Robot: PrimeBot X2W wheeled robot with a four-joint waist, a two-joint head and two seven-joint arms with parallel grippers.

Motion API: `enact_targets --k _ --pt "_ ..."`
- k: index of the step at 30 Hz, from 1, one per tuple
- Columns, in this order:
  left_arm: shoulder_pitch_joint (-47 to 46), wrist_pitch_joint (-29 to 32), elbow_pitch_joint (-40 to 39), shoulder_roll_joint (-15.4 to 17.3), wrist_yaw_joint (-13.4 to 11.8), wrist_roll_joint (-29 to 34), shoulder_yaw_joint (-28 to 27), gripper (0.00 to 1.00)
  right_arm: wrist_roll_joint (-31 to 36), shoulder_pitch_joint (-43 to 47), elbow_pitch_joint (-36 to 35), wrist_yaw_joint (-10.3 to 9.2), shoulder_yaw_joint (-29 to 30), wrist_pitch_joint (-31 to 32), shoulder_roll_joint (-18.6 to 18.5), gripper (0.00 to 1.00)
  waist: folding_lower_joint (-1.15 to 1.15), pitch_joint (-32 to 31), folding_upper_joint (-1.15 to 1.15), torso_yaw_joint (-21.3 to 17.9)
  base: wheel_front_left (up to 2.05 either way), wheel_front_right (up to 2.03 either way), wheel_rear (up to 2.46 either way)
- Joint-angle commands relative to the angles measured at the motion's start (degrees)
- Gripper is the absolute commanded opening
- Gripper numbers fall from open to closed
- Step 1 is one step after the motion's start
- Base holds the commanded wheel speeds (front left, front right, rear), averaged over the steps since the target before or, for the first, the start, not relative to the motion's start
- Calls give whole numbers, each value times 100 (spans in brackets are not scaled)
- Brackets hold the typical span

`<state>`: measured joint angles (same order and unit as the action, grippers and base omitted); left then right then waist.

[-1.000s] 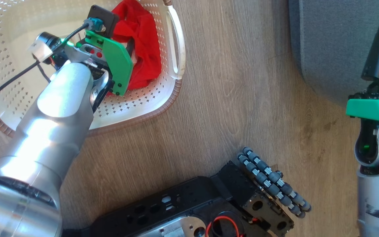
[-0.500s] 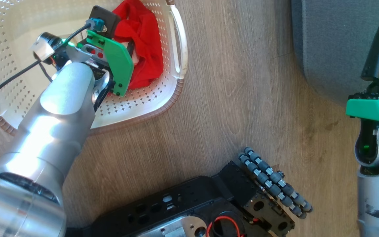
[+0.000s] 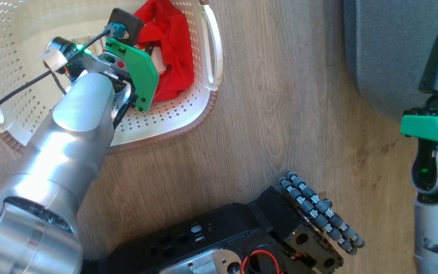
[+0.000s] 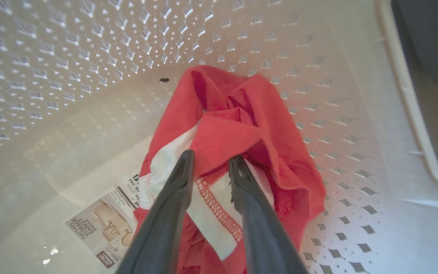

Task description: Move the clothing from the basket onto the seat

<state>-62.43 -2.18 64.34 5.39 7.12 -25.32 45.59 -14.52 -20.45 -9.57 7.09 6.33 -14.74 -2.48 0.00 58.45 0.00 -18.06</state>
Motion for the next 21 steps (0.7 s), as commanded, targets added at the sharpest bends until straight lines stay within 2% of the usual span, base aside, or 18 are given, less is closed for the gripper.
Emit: enact_targets --k 1,4,6,8,9,10,21 --pt "-2 -72 -33 -22 30 -48 -37 47 48 398 -199 40 -30 -26 -40 100 0 4 0 18 0 0 0" --pt "2 -128 21 -39 32 -102 3 49 94 426 -233 40 -25 -26 -40 100 0 4 0 55 0 0 0" --pt "2 -163 44 -51 34 -137 43 45 124 445 -262 40 -18 -26 -40 100 0 7 0 83 0 0 0" --pt "5 -192 51 -61 34 -176 99 31 151 464 -288 40 -13 -26 -40 100 0 10 0 106 0 0 0" --pt "4 -214 50 -65 34 -200 124 10 162 474 -299 40 -10 -26 -40 100 0 11 0 116 0 0 0" --pt "1 -246 41 -69 35 -226 149 0 172 485 -309 40 -8 -26 -40 100 0 11 0 124 0 0 0" --pt "-84 -524 -95 -114 36 -596 404 0 247 512 -337 40 17 -26 -40 100 0 1 0 205 0 0 0"
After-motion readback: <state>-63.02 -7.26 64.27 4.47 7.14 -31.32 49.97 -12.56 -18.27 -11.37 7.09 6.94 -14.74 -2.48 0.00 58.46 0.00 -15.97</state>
